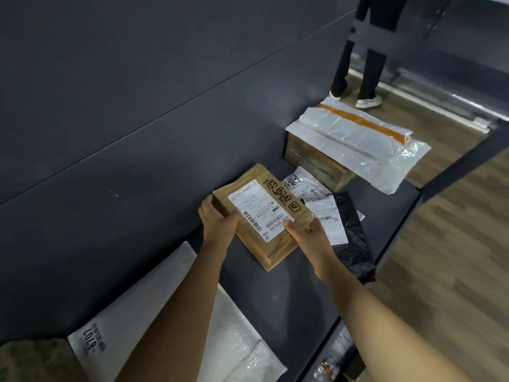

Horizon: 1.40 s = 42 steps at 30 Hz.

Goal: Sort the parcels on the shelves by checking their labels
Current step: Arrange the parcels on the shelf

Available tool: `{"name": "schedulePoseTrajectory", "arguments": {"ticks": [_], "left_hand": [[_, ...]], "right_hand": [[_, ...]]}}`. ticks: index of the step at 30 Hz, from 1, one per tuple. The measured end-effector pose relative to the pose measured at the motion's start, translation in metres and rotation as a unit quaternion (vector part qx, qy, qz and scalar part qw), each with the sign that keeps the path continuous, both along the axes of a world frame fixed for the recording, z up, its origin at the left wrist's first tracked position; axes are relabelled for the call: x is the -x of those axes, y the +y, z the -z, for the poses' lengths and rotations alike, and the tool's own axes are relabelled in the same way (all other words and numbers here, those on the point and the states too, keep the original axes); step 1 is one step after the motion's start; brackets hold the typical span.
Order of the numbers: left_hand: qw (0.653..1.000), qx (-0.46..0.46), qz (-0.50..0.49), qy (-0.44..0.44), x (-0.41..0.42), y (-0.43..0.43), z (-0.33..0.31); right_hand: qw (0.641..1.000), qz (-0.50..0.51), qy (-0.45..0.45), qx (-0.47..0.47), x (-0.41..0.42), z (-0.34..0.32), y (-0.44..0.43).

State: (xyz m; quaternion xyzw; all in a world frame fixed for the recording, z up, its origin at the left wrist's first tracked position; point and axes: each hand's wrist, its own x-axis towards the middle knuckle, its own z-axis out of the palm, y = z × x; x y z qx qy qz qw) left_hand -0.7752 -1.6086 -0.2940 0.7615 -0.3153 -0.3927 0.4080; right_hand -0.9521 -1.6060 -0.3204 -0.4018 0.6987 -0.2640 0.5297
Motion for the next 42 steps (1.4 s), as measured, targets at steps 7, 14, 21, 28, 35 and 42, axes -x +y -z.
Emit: {"name": "schedulePoseTrajectory", "arguments": {"ticks": [7, 14, 21, 28, 35, 42], "left_hand": [[0.99, -0.005, 0.132, 0.04, 0.0, 0.018, -0.011], [0.995, 0.039, 0.053, 0.079, 0.032, 0.072, -0.03], [0.975, 0.172, 0.05, 0.13, 0.059, 0.137, -0.09], [0.965, 0.214, 0.014, 0.149, 0.056, 0.193, -0.179], [0.941, 0.216, 0.145, 0.218, 0.083, 0.249, -0.211], [0.932, 0.247, 0.108, 0.244, 0.096, 0.278, -0.223]], "right_hand": [[0.997, -0.005, 0.065, 0.029, -0.001, -0.01, 0.02], [0.995, 0.006, 0.008, 0.101, -0.003, -0.041, 0.061], [0.971, 0.028, -0.111, 0.21, 0.034, -0.1, 0.11], [0.931, -0.018, -0.256, 0.259, 0.104, -0.191, 0.149], [0.899, -0.058, -0.291, 0.322, 0.124, -0.232, 0.197], [0.873, -0.046, -0.337, 0.35, 0.135, -0.251, 0.232]]}}
